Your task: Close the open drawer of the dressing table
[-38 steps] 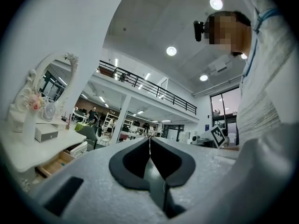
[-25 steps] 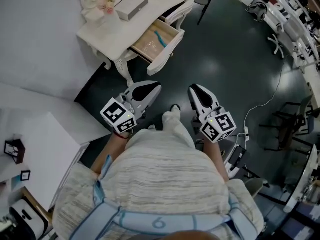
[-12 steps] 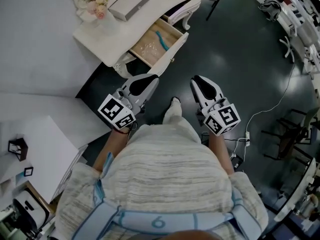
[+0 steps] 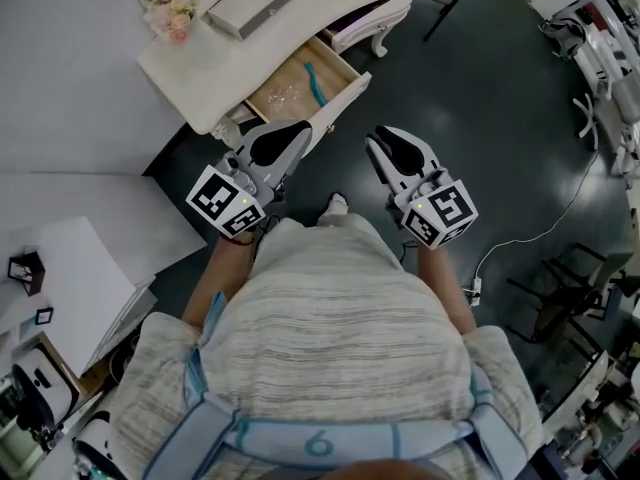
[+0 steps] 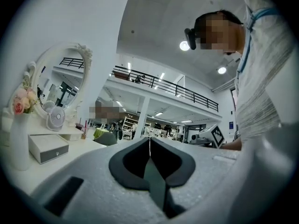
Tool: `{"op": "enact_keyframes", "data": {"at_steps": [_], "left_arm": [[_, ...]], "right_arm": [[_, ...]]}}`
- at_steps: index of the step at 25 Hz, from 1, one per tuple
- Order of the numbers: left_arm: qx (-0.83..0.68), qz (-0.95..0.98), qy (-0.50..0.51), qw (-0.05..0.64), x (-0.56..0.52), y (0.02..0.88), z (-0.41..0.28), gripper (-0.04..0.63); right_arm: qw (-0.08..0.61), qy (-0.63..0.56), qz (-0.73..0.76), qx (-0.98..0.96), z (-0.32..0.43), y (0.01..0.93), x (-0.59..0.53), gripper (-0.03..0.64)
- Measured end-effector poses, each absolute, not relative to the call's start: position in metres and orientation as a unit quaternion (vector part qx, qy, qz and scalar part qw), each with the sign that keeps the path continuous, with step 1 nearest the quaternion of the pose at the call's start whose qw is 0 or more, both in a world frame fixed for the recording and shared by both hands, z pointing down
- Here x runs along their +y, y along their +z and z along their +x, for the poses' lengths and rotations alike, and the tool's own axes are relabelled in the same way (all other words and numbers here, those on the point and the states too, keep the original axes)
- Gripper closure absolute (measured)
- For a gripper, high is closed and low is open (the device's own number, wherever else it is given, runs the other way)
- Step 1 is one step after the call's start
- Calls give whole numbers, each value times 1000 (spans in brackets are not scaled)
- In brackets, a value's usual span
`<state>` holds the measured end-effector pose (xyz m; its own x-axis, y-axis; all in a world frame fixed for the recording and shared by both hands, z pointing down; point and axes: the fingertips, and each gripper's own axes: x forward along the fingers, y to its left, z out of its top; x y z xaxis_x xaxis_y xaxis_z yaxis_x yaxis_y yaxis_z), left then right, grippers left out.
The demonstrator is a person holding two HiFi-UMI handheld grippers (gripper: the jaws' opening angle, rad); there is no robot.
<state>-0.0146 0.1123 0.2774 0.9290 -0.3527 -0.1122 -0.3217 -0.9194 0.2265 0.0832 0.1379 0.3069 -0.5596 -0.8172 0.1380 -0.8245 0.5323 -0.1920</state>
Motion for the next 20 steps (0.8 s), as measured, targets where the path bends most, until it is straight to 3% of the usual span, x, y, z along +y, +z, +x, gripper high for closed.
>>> {"op": "enact_keyframes", "data": {"at_steps": [20], "left_arm": [[-240, 960, -65, 126, 43, 328, -11, 578]], "right_arm": [[104, 143, 402, -898, 83, 386, 64, 526]]}}
